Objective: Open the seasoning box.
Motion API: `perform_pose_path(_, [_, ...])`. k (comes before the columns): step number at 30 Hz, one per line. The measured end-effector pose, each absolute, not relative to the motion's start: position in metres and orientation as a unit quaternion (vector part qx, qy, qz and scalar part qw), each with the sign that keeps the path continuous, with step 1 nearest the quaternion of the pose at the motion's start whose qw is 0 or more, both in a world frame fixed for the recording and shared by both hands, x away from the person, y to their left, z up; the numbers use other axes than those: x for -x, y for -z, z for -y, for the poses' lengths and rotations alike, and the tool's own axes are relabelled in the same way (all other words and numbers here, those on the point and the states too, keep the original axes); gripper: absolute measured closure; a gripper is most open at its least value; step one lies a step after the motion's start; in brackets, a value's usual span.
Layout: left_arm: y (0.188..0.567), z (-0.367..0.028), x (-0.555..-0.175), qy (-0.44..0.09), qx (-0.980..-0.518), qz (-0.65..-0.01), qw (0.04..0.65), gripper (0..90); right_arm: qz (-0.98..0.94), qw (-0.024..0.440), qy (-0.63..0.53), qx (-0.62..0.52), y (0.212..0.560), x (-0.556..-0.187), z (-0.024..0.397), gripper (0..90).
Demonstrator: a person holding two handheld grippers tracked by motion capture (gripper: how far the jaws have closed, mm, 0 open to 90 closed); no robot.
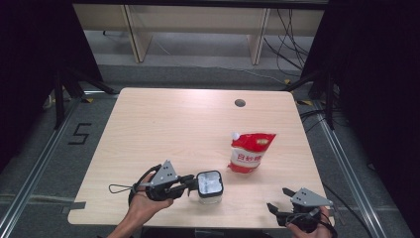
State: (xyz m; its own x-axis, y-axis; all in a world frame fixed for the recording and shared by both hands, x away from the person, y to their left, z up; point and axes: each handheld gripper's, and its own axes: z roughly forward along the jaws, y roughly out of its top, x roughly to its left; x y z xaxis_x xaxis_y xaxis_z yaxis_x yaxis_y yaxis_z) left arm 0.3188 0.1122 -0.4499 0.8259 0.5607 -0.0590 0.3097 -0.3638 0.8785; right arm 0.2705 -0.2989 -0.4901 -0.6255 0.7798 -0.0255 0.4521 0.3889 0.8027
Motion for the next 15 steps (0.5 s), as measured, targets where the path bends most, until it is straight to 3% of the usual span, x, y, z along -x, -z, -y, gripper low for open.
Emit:
perform_pose_path(7, [0.452,-0.112,-0.319,-0.129,-0.821,-0.257,0.493,85.4,-0.807,0.208,-0.409,-0.371,0.487,-0.271,0.294,28.5])
perform_pose_path(15, [0.455,-0.111,-0.315,-0.142,-0.818,-0.261,0.493,85.7,-0.804,0.222,-0.454,-0.314,0.475,-0.272,0.272,50.7])
